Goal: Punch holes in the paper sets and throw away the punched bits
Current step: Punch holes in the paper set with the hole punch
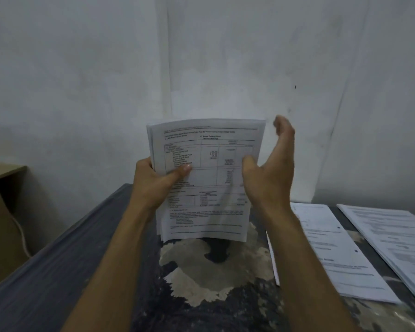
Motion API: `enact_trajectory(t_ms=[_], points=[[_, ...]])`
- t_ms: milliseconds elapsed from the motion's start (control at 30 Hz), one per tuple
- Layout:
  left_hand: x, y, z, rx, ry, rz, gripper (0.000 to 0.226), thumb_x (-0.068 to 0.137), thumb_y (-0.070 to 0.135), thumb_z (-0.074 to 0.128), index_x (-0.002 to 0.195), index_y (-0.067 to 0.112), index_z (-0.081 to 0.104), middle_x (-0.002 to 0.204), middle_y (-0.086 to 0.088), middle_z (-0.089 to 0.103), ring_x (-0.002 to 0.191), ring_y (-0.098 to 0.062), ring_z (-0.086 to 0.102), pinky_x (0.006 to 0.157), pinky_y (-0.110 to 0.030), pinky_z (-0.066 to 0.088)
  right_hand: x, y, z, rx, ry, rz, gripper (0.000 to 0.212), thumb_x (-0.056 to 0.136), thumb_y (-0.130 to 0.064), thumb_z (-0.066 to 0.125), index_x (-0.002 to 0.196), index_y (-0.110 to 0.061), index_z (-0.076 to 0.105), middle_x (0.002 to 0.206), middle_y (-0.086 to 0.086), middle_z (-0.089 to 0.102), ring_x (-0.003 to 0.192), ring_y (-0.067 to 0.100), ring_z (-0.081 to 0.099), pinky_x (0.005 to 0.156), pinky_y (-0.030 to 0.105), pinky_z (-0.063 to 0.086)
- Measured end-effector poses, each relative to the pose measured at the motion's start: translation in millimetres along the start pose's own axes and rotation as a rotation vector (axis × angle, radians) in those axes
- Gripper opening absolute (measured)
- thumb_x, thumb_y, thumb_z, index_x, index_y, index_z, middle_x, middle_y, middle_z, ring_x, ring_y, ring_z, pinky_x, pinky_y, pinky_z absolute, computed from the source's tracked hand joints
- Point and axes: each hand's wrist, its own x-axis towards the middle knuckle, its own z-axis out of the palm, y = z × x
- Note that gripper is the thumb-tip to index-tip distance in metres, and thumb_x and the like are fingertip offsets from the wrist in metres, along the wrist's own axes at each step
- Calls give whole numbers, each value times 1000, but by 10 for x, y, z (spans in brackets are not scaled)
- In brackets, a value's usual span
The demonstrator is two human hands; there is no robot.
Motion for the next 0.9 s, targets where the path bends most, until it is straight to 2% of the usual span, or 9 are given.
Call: enact_trajectory(t_ms=[67, 133, 267, 400, 467, 567, 633, 733, 900], points=[[16, 15, -5, 14, -8, -10, 27, 71, 23, 89, 94, 26, 75, 93, 11, 78, 83, -11, 75, 63, -22, 59, 92, -234, 19, -177, 28, -246, 88, 78, -2, 60, 155, -20, 21, 160, -4, 26, 149, 15, 23, 123, 45, 21], [27, 24, -16, 32, -18, -13, 27, 72, 22, 89, 95, 26, 75, 93, 12, 78, 83, -10, 75, 63, -22, 59, 154, -420, 65, -407, -63, -403, 88, 76, -6, 56, 157, -12, 21, 164, 3, 21, 153, 19, 10, 124, 50, -1], [37, 24, -41, 32, -24, -19, 30, 70, 22, 89, 96, 25, 75, 95, 9, 78, 84, -13, 76, 65, -25, 60, 142, -513, 127, -643, -375, -440, 74, 83, -21, 55, 152, -14, 33, 160, 3, 33, 152, 18, 16, 121, 54, -10], [37, 35, -39, 21, -23, -10, 26, 72, 18, 89, 92, 26, 75, 93, 9, 78, 83, -13, 76, 63, -25, 60, 70, -413, 63, -354, -85, -414, 79, 75, -9, 57, 150, -10, 33, 161, 6, 28, 152, 19, 17, 124, 52, -1], [29, 36, -23, 17, -9, -15, 24, 73, 17, 89, 91, 26, 76, 92, 9, 78, 82, -13, 76, 63, -26, 60, -50, -258, 35, -186, -97, -202, 91, 77, -6, 63, 156, -17, 17, 162, 0, 21, 150, 17, 19, 124, 50, 15], [4, 53, 22, 5, 55, -28, 22, 73, 16, 88, 90, 23, 76, 90, 9, 78, 80, -14, 76, 63, -27, 61, -179, -24, -22, 87, -215, 212, 105, 82, -6, 75, 156, -34, 6, 141, -13, 43, 122, 1, 50, 93, 24, 54], [0, 99, 42, -38, 78, -44, 23, 74, 14, 88, 93, 18, 76, 92, 4, 79, 82, -18, 76, 65, -30, 62, -175, 162, -77, 153, -334, 338, 86, 81, -13, 81, 148, -26, 29, 115, -18, 59, 99, -1, 63, 71, 12, 56], [12, 188, 68, -113, 74, -76, 29, 71, 11, 88, 98, 10, 76, 94, -3, 79, 84, -22, 76, 67, -34, 62, -79, 359, -174, 200, -446, 375, 39, 77, -24, 85, 113, -19, 68, 98, -9, 76, 89, 11, 73, 67, 23, 61], [-15, 235, 227, -212, 48, -236, 35, 76, 8, 85, 108, 5, 73, 101, -9, 77, 91, -30, 75, 76, -45, 61, 38, 451, -345, 251, -427, 343, 28, 75, -25, 87, 100, -17, 76, 92, -7, 78, 82, 12, 75, 66, 22, 59]])
